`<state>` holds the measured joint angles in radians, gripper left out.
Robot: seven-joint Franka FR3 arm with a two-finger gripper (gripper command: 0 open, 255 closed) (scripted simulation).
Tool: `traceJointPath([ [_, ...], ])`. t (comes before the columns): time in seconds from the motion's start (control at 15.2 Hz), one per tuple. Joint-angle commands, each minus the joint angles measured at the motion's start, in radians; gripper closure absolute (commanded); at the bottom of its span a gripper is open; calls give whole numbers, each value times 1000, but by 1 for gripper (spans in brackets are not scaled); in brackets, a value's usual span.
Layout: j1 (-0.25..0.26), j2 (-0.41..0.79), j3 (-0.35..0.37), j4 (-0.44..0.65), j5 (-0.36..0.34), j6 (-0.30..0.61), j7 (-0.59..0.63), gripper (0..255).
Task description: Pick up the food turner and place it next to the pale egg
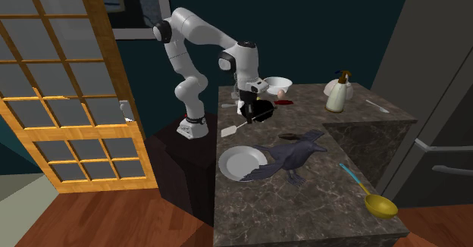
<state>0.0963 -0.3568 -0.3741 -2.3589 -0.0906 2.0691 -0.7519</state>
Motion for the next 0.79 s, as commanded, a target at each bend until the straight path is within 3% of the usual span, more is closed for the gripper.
traceJointPath([
  [0.0, 2, -6, 5, 23, 1, -29, 5, 255],
  [0.2, 2, -14, 9, 46, 0, -60, 7, 255],
  [0.73, 87, 43, 138, 81, 52, -42, 190, 255],
])
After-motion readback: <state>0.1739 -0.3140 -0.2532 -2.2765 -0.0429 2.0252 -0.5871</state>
